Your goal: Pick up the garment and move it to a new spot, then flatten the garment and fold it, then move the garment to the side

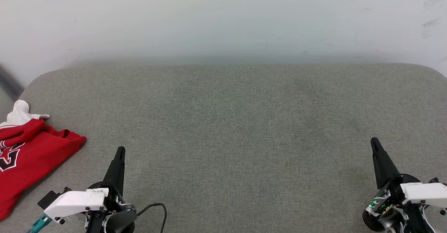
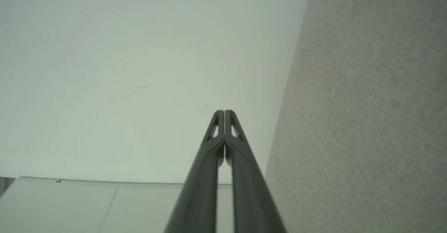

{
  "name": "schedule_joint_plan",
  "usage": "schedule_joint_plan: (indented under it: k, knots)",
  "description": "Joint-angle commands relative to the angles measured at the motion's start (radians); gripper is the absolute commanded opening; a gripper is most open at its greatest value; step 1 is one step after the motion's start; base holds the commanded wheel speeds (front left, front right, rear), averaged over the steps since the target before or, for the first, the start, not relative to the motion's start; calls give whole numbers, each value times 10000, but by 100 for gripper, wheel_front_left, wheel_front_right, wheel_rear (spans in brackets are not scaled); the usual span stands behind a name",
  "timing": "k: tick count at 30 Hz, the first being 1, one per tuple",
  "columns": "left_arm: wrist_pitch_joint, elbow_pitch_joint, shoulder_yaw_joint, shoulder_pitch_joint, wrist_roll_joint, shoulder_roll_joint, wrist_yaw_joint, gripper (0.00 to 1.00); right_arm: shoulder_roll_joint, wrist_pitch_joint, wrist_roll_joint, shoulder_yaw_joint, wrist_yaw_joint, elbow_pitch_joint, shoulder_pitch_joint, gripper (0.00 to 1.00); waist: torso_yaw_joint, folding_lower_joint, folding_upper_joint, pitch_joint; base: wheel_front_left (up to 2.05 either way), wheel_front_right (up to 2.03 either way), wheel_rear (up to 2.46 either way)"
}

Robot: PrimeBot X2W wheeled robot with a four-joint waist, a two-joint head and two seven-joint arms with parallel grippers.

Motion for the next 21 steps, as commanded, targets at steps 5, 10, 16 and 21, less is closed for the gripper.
schedule_joint_plan:
  k: [5,10,16,21]
  knots:
    - [9,-4,13,-66,16,-21,-32,0,50,-2,13,4,0,9,-104,0,0,0,-1,0,0,0,0]
    - [9,-4,13,-66,16,-21,-32,0,50,-2,13,4,0,9,-104,0,0,0,-1,0,0,0,0]
    - [8,-4,12,-66,16,-21,-32,0,50,-1,13,4,0,9,-104,0,0,0,-1,0,0,0,0]
    - [8,-4,12,-66,16,-21,-32,0,50,-3,13,4,0,9,-104,0,0,0,-1,0,0,0,0]
